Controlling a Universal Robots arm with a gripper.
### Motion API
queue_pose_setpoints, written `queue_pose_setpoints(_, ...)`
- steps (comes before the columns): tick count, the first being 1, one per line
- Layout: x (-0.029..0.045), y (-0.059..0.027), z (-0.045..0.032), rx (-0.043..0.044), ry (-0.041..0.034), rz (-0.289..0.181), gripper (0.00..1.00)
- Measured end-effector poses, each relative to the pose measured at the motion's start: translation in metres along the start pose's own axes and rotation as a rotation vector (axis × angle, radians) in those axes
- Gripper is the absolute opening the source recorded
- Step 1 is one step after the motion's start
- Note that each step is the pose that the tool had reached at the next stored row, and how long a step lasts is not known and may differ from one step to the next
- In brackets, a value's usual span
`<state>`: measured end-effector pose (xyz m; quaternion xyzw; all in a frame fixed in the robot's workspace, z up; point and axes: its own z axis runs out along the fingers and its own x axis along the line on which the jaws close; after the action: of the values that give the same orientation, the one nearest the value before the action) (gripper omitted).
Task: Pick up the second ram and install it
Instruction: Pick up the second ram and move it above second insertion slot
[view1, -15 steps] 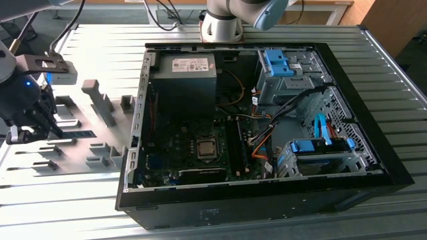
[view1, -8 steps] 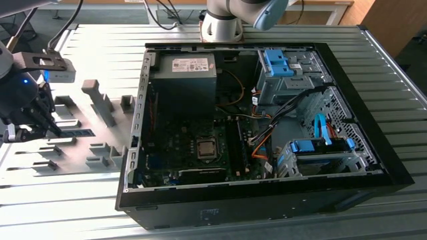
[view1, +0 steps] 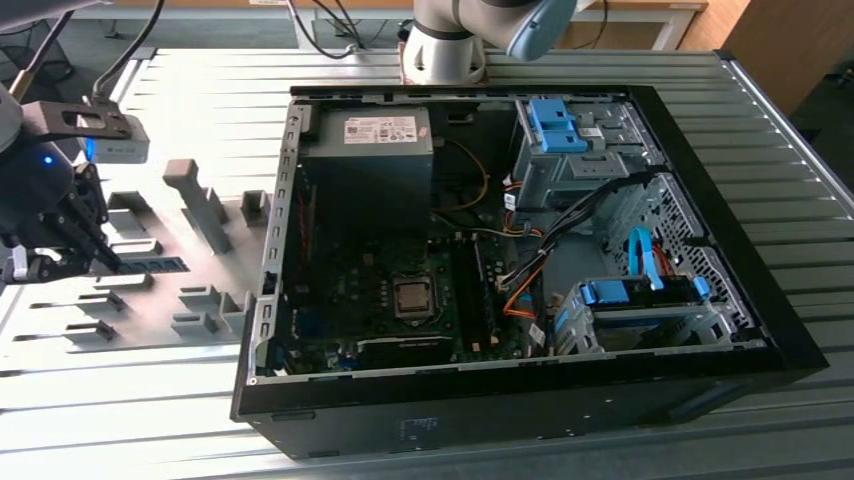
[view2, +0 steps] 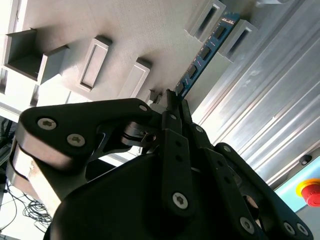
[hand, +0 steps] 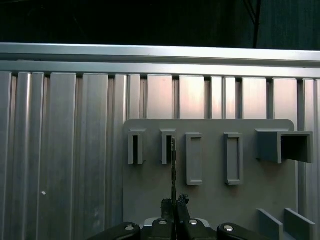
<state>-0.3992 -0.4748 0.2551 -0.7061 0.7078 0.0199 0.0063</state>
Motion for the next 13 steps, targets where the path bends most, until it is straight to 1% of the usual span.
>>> queue_pose_setpoints(7,0.0000,0.0007,-0.0009,0.0001,-0.0001,0.000,0.14)
queue_pose_setpoints(13,-0.0002,0.0007,-0.0037,0.0000,0.0000,0.000,0.14)
